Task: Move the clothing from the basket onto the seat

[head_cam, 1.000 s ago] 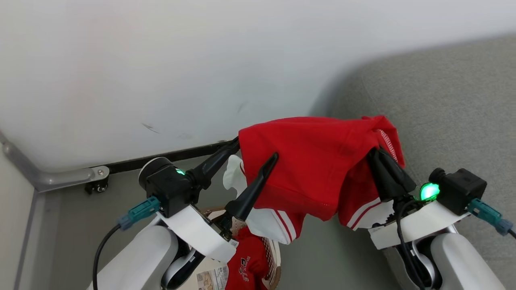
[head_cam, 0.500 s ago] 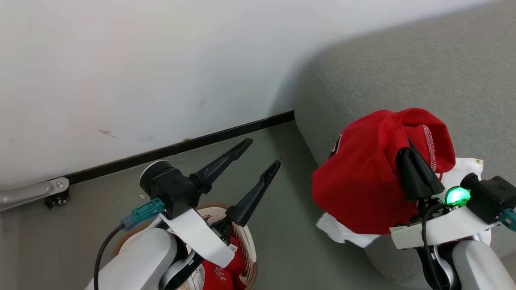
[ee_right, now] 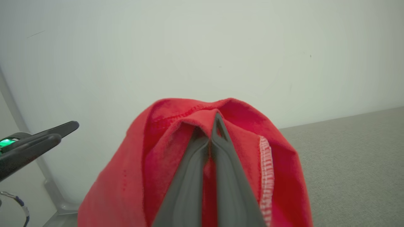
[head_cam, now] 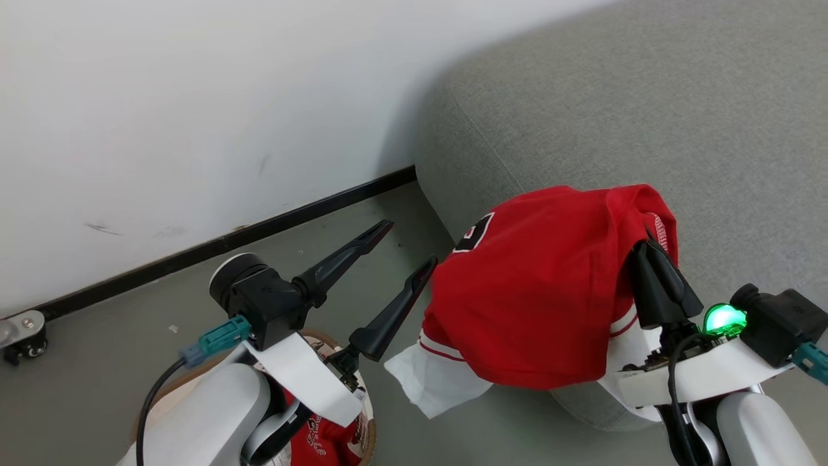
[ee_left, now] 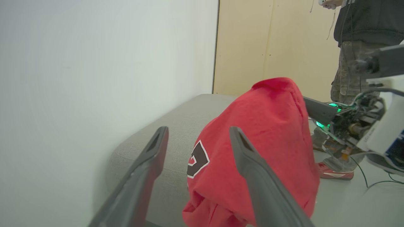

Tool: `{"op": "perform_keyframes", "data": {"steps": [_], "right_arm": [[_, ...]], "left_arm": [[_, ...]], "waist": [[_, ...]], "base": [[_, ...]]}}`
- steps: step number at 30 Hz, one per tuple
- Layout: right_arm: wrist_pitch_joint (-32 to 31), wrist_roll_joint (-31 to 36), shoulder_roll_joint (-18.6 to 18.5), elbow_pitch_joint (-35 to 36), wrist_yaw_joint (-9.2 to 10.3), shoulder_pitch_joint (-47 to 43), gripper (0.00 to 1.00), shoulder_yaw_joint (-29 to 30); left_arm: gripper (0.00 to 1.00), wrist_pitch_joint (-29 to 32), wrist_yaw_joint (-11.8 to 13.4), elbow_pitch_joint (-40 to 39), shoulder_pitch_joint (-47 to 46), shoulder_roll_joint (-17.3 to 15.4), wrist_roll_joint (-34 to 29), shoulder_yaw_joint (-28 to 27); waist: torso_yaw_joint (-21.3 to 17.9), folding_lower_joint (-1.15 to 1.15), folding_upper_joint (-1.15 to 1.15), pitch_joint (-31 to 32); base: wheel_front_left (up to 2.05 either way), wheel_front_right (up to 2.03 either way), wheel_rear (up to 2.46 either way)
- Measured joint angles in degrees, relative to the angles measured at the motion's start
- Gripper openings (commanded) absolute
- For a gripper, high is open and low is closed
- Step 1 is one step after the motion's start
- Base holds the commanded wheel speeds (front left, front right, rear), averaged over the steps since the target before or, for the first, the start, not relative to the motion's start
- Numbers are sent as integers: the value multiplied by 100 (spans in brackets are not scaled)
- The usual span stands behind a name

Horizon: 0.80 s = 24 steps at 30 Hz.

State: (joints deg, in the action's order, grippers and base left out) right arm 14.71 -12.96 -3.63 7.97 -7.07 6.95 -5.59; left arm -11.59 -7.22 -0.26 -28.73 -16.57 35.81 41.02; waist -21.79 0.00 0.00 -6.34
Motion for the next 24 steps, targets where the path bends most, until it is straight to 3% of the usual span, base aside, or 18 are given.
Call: {"op": "perform_keyframes", "data": {"steps": [14, 24], "right_arm": [[0, 8, 38, -62, 0, 8, 0, -226], [0, -35, 91, -169, 0, 352, 0, 120]], "left_arm": [[100, 43, 56, -156, 9, -244, 0, -190], [100, 97, 208, -393, 107, -370, 0, -266]], "waist": [[-482, 0, 0, -175], [-497, 0, 0, -424]], "base": [[0, 0, 0], [0, 0, 0]]}}
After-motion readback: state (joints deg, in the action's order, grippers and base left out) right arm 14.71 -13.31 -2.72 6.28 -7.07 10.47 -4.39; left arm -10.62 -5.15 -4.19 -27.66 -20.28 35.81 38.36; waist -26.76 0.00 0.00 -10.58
